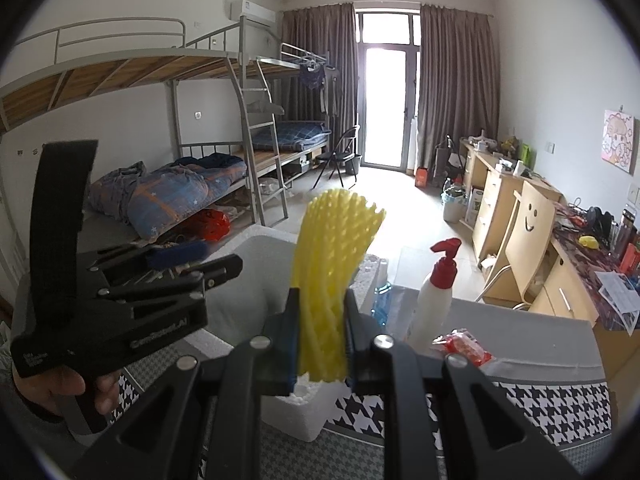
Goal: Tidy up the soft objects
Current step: 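Drop the sock and yellow net into the foam box and open both tools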
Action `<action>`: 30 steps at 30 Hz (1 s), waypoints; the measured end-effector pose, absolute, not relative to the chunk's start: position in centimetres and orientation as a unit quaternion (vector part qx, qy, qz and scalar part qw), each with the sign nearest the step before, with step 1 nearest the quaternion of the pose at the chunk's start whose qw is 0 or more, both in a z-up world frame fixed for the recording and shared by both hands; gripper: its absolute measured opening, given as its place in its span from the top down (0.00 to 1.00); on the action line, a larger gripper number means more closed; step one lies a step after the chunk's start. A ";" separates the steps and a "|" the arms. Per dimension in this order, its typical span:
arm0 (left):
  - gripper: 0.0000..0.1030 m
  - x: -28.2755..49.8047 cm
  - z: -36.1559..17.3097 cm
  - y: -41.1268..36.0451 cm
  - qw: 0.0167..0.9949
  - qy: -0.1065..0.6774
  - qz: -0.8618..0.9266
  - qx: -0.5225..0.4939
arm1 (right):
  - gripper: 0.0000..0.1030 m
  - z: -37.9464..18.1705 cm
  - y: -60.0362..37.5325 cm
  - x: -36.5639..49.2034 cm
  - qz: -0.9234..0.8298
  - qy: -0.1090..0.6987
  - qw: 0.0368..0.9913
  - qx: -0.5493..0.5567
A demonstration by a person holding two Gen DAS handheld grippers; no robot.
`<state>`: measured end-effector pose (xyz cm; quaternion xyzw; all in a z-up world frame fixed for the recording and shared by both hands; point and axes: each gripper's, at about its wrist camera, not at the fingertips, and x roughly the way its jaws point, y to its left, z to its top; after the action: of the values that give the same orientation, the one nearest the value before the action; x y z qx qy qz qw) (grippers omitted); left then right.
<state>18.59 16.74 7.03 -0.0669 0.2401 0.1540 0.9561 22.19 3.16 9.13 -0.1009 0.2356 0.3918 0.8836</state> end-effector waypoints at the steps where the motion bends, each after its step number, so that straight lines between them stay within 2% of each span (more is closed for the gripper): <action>1: 0.19 18.1 7.2 16.9 0.957 0.234 0.159 -0.069 | 0.78 9.2 3.2 22.2 0.392 0.235 0.884 -0.101; 2: 0.17 18.0 7.4 16.8 0.957 0.231 0.162 -0.069 | 0.78 9.2 3.2 22.2 0.392 0.235 0.884 -0.102; 4: 0.03 17.4 7.6 17.0 0.956 0.224 0.173 -0.071 | 0.78 9.2 3.3 22.1 0.392 0.235 0.883 -0.103; 5: 0.01 17.4 7.7 17.1 0.956 0.221 0.178 -0.072 | 0.78 9.2 3.4 22.1 0.393 0.235 0.883 -0.103; 30: 0.01 14.9 6.8 19.3 0.950 0.219 0.210 -0.070 | 0.78 8.0 6.9 23.0 0.408 0.267 0.864 -0.123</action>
<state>14.88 19.27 6.80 -0.0704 0.2188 0.2096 0.9504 23.04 6.94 8.01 -0.1229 0.2667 0.4080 0.8645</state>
